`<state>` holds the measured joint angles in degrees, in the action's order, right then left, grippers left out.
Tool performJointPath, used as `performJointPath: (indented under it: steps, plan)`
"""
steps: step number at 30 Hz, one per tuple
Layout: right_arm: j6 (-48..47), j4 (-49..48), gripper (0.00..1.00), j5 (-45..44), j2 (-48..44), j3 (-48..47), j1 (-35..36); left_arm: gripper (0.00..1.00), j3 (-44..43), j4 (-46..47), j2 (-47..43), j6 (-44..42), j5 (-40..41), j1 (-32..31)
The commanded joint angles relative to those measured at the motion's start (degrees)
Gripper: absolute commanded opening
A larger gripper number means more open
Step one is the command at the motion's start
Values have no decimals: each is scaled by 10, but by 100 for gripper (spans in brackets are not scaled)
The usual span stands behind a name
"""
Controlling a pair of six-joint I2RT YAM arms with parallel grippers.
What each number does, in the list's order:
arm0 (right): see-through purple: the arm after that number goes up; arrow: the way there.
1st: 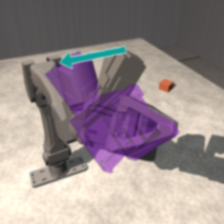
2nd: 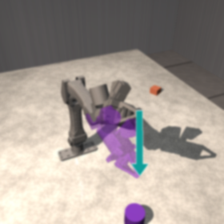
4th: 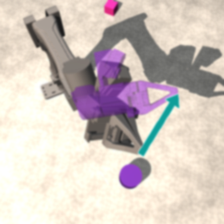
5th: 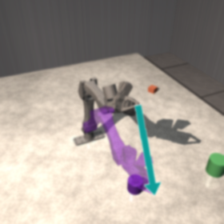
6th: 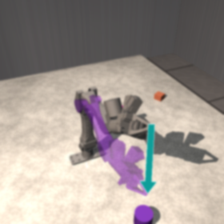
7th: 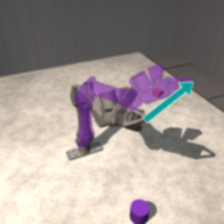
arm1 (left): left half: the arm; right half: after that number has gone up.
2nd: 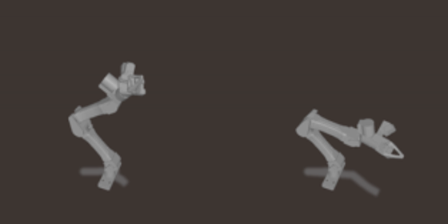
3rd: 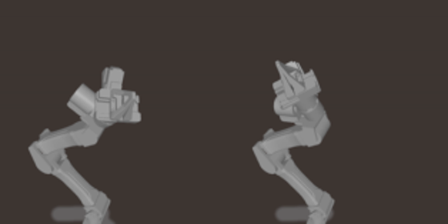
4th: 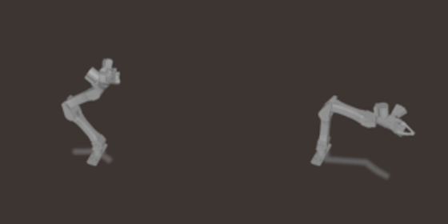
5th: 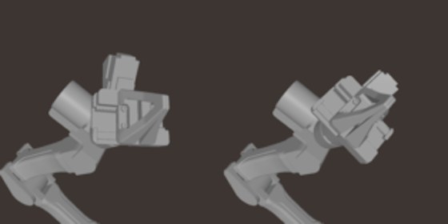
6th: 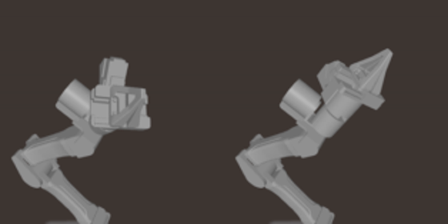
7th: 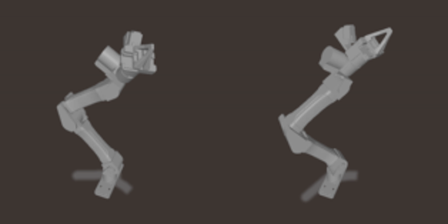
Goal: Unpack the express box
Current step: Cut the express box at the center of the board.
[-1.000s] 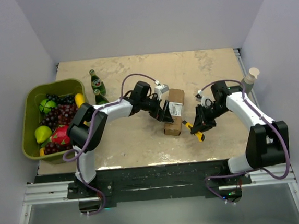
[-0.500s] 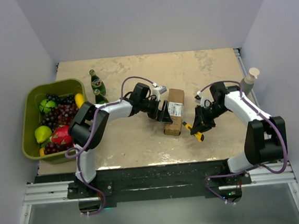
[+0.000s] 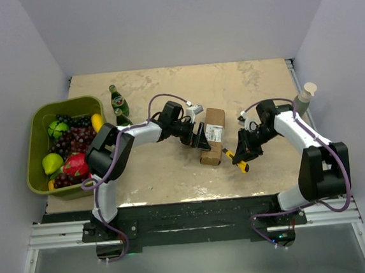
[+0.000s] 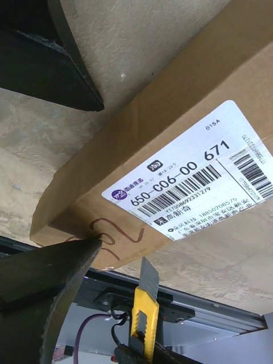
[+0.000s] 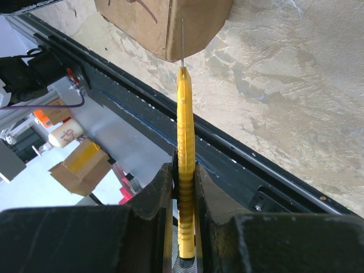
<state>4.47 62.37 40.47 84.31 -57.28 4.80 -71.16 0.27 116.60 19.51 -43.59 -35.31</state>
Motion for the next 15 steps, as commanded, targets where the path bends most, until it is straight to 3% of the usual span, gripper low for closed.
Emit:
performJointPath:
  steps: [1,15]
  plan:
    - [0,12,0,15,-20,-15,-2,96,-7,-14,28,-17,51,0]
    - [0,10,0,15,-18,-14,-6,96,-7,-12,32,-18,54,-1]
